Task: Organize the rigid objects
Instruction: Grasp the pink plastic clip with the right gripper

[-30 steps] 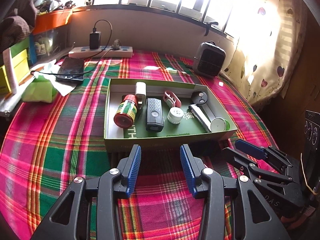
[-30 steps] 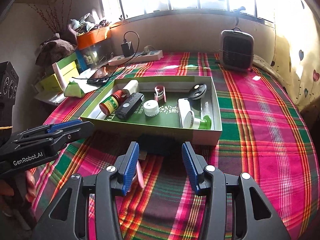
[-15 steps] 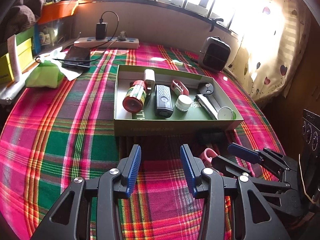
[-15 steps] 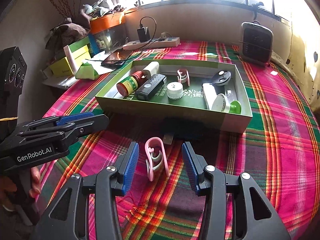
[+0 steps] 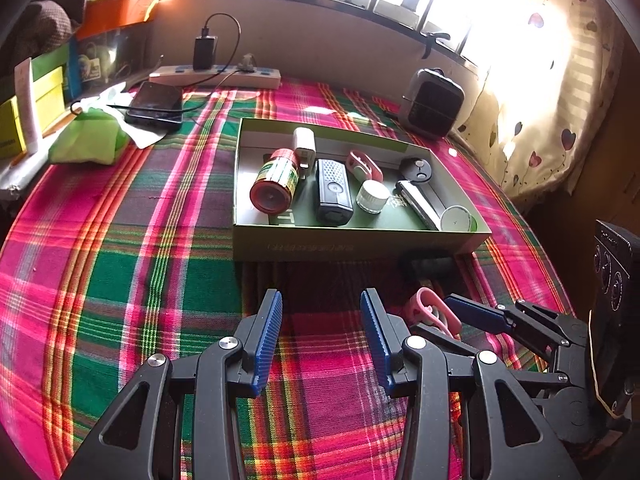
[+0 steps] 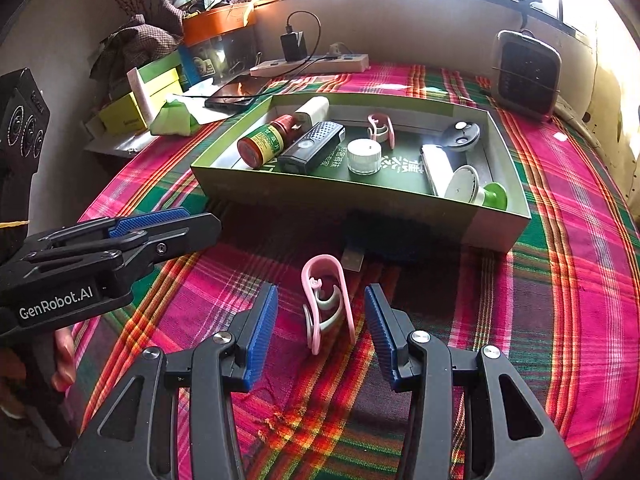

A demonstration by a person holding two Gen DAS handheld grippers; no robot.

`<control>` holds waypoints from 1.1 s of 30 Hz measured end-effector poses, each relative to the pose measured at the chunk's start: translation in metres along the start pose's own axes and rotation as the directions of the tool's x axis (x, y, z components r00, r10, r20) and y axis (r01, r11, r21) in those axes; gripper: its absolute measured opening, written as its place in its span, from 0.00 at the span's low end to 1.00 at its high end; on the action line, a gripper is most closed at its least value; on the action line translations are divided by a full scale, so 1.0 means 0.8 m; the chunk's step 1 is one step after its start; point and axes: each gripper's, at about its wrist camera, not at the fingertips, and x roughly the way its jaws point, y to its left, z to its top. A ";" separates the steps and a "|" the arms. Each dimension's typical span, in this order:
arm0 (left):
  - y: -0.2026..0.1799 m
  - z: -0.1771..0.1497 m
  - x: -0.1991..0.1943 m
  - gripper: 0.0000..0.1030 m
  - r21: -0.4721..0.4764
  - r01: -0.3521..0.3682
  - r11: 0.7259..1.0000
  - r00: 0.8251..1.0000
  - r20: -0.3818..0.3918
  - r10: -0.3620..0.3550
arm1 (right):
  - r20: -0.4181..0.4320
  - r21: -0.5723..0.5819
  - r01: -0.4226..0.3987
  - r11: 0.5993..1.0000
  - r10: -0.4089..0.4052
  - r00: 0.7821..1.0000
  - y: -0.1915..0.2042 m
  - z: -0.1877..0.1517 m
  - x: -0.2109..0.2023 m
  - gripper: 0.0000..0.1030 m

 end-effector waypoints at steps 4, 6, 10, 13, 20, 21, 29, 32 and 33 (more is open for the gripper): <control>0.000 0.000 0.002 0.39 0.001 0.001 1.000 1.000 -0.003 -0.001 | 0.000 0.007 -0.002 1.000 0.002 1.000 -0.001 0.000 0.000 0.41; 0.000 0.001 0.003 0.39 0.002 0.000 1.000 1.000 -0.006 0.000 | -0.001 0.005 -0.001 1.000 0.001 1.000 -0.001 0.000 0.000 0.34; -0.004 0.002 0.005 0.39 0.008 0.001 1.000 1.000 -0.011 -0.001 | -0.004 -0.003 0.010 1.000 -0.010 1.000 -0.003 0.000 0.000 0.27; -0.008 0.004 0.007 0.39 0.015 0.002 1.000 1.000 -0.017 -0.002 | -0.002 0.007 0.001 1.000 -0.001 1.000 -0.007 -0.001 -0.001 0.26; -0.022 0.008 0.012 0.39 0.043 0.012 0.999 0.999 -0.030 -0.011 | 0.004 0.021 0.002 1.000 -0.002 1.000 -0.018 -0.007 -0.010 0.25; -0.025 0.009 0.014 0.39 0.047 0.015 0.999 0.999 -0.034 -0.013 | 0.006 0.026 0.004 1.000 -0.004 1.000 -0.021 -0.009 -0.012 0.25; -0.055 0.019 0.034 0.39 0.077 0.077 0.994 0.994 -0.084 -0.071 | 0.032 0.104 0.033 0.994 -0.037 0.999 -0.061 -0.022 -0.035 0.25; -0.069 0.024 0.041 0.39 0.097 0.085 0.992 0.993 -0.091 -0.076 | 0.041 0.134 0.059 0.989 -0.065 0.997 -0.079 -0.027 -0.045 0.24; -0.073 0.025 0.044 0.39 0.103 0.088 0.991 0.992 -0.094 -0.078 | 0.042 0.143 0.071 0.987 -0.078 0.996 -0.084 -0.029 -0.048 0.24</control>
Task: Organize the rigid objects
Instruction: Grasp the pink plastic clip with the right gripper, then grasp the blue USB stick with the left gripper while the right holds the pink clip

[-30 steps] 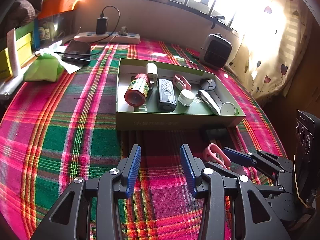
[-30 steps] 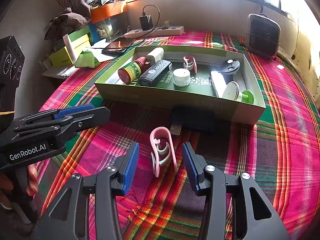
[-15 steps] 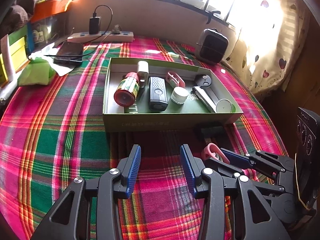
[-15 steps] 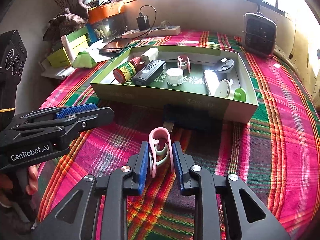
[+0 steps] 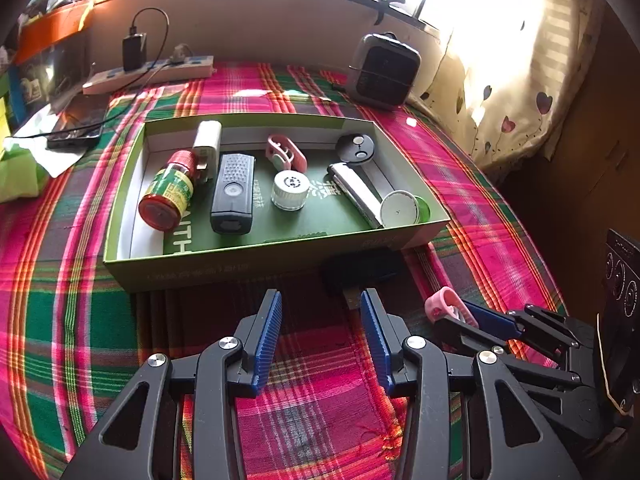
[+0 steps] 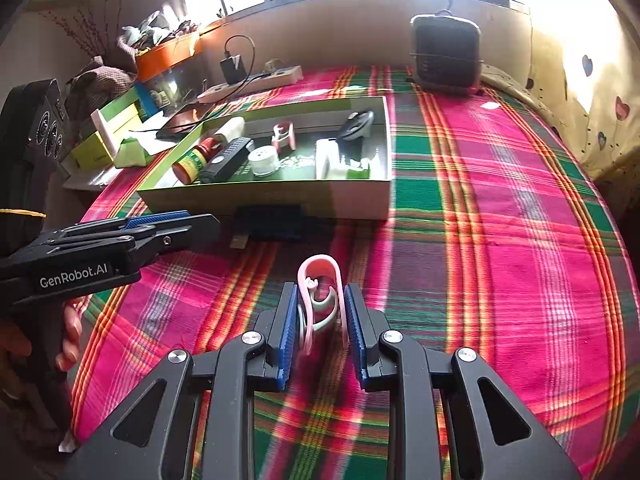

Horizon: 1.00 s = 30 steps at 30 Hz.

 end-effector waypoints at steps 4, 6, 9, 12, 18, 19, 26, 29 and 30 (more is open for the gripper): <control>-0.012 0.006 0.012 0.39 0.024 0.006 1.000 1.000 -0.017 -0.006 | 0.010 0.041 0.037 0.998 -0.037 0.999 -0.023 -0.004 -0.008 0.24; -0.017 0.008 0.019 0.39 0.029 0.016 0.999 1.000 -0.027 -0.015 | 0.015 0.059 0.047 0.997 -0.048 0.999 -0.033 -0.005 -0.012 0.24; -0.021 0.009 0.028 0.39 0.026 0.030 0.999 0.999 -0.046 -0.028 | 0.021 0.073 0.055 0.996 -0.057 0.998 -0.040 -0.005 -0.015 0.24; -0.028 0.008 0.032 0.39 0.036 0.038 0.999 0.998 -0.055 -0.036 | 0.024 0.083 0.055 0.995 -0.057 0.998 -0.044 -0.005 -0.016 0.25; -0.050 0.000 0.032 0.39 0.076 0.065 0.995 0.996 -0.070 -0.060 | 0.030 0.102 0.049 0.994 -0.052 0.998 -0.053 -0.007 -0.018 0.25; -0.054 -0.002 0.032 0.39 0.083 0.075 0.994 0.995 -0.074 -0.069 | 0.030 0.103 0.050 0.993 -0.053 0.998 -0.054 -0.007 -0.018 0.25; -0.080 -0.013 0.033 0.39 0.136 0.115 0.984 0.990 -0.098 -0.102 | 0.029 0.120 0.047 0.992 -0.050 0.998 -0.060 -0.009 -0.019 0.25; -0.082 -0.011 0.027 0.39 0.158 0.099 0.982 0.993 -0.074 -0.088 | 0.029 0.123 0.046 0.991 -0.050 0.998 -0.061 -0.009 -0.019 0.25; -0.081 -0.009 0.024 0.39 0.164 0.081 0.983 0.996 -0.061 -0.072 | 0.029 0.123 0.046 0.991 -0.050 0.998 -0.061 -0.008 -0.019 0.25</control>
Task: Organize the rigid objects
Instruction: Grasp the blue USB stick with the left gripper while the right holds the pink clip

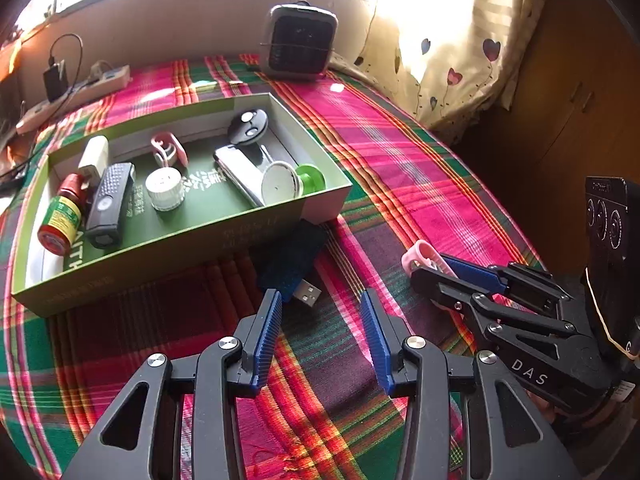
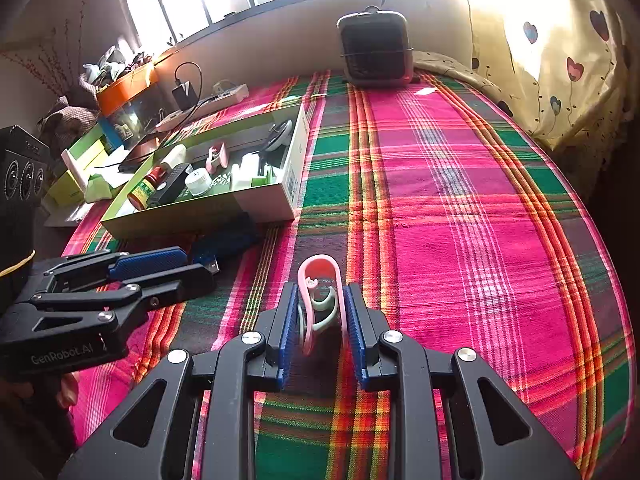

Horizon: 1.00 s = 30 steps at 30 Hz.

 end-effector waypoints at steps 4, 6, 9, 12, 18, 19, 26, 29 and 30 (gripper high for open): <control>0.005 0.009 0.000 0.39 0.028 -0.064 0.998 0.998 0.018 0.063 | -0.001 0.002 0.005 1.000 -0.005 1.000 0.000 0.000 0.000 0.25; 0.007 0.015 0.006 0.39 0.045 -0.088 0.995 0.996 0.024 0.087 | 0.000 0.003 0.006 1.000 -0.006 1.000 0.000 0.001 0.000 0.25; 0.004 0.021 0.013 0.39 0.079 -0.119 0.990 0.993 0.022 0.118 | 0.003 0.006 0.011 1.000 -0.011 1.000 -0.002 0.000 -0.001 0.25; -0.003 0.022 0.020 0.39 0.116 -0.118 0.986 0.993 0.012 0.118 | -0.001 0.007 0.010 1.000 -0.010 1.000 -0.003 0.000 0.000 0.25; -0.010 0.026 0.033 0.39 0.149 -0.127 0.981 0.992 -0.001 0.129 | -0.002 0.005 0.006 1.000 -0.006 1.000 -0.003 0.000 0.001 0.25; -0.010 0.026 0.035 0.39 0.147 -0.128 0.981 0.991 -0.004 0.130 | -0.002 0.007 0.005 1.000 -0.005 1.000 -0.004 0.000 0.001 0.25; -0.012 0.027 0.044 0.39 0.150 -0.119 0.982 0.992 -0.015 0.123 | -0.003 0.008 0.002 1.000 -0.002 1.000 -0.005 0.001 0.002 0.25; -0.013 0.026 0.044 0.39 0.152 -0.120 0.981 0.992 -0.013 0.123 | -0.002 0.009 0.001 1.000 -0.001 1.000 -0.005 0.001 0.001 0.25; -0.014 0.026 0.045 0.39 0.154 -0.121 0.981 0.992 -0.012 0.125 | -0.002 0.009 0.001 1.000 -0.001 1.000 -0.005 0.001 0.001 0.25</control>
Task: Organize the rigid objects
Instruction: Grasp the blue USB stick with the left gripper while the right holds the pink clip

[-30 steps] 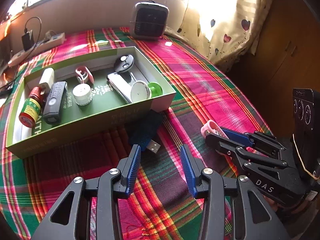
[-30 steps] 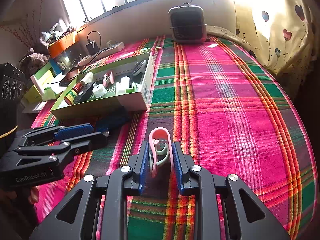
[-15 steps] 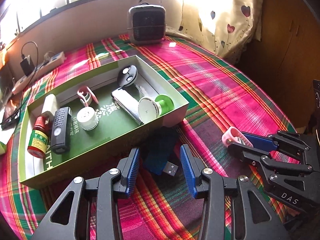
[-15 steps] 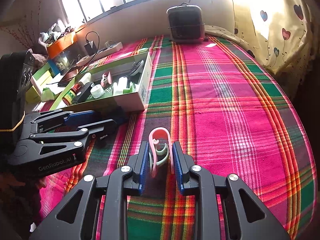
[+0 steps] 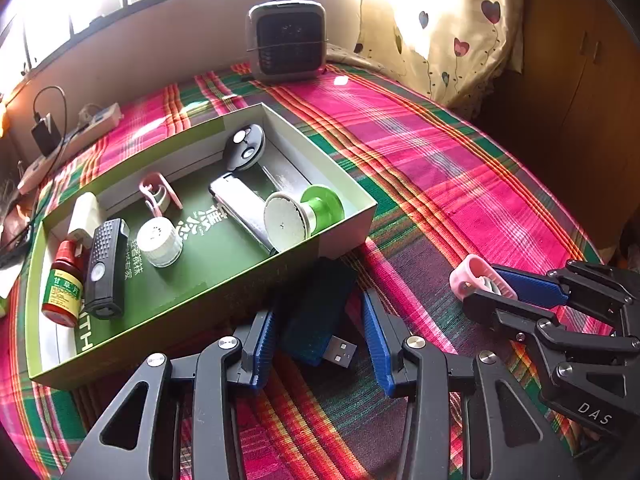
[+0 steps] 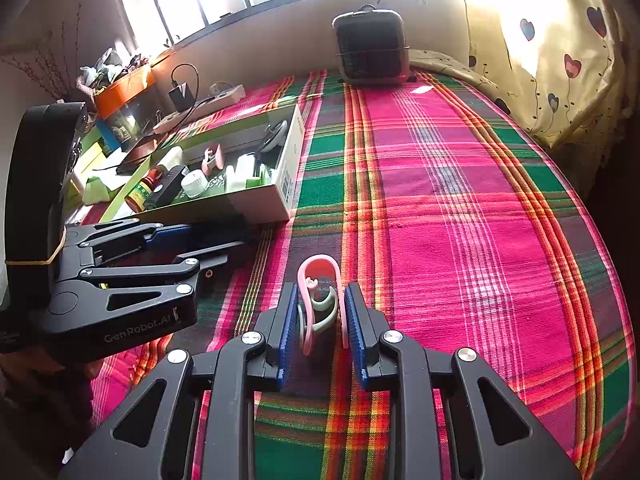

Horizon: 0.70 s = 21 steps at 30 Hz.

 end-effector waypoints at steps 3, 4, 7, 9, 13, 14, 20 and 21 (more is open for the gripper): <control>0.000 0.000 0.000 0.38 -0.007 0.003 1.000 1.000 0.004 -0.003 | 0.000 0.000 0.000 1.000 0.000 1.000 0.000 0.000 0.000 0.24; 0.000 0.000 0.000 0.36 -0.008 0.000 1.000 1.000 0.005 0.000 | 0.001 0.000 0.001 1.000 -0.001 1.000 0.000 0.000 0.000 0.24; -0.001 0.000 0.000 0.31 0.001 -0.024 1.000 1.000 0.005 0.024 | 0.002 0.001 0.001 1.000 -0.001 1.000 0.000 0.000 0.000 0.24; -0.002 -0.001 0.001 0.30 0.005 -0.029 1.000 1.000 0.006 0.029 | 0.002 0.001 0.000 1.000 0.000 1.000 0.000 0.000 0.000 0.24; -0.002 -0.001 0.001 0.28 0.002 -0.027 1.000 1.000 0.006 0.027 | 0.001 0.002 0.000 1.000 0.000 1.000 -0.001 -0.001 0.000 0.24; -0.002 -0.001 0.001 0.27 0.001 -0.025 1.000 1.000 0.006 0.025 | 0.002 0.002 0.000 1.000 0.000 1.000 0.000 0.000 0.000 0.24; -0.002 -0.001 0.000 0.21 -0.009 -0.024 1.000 1.000 0.009 0.025 | 0.002 0.003 0.002 1.000 -0.002 1.000 0.000 -0.001 0.000 0.24; -0.002 -0.001 -0.001 0.21 -0.010 -0.018 1.000 1.000 0.009 0.018 | 0.002 0.003 0.002 1.000 -0.002 1.000 0.000 -0.001 0.000 0.24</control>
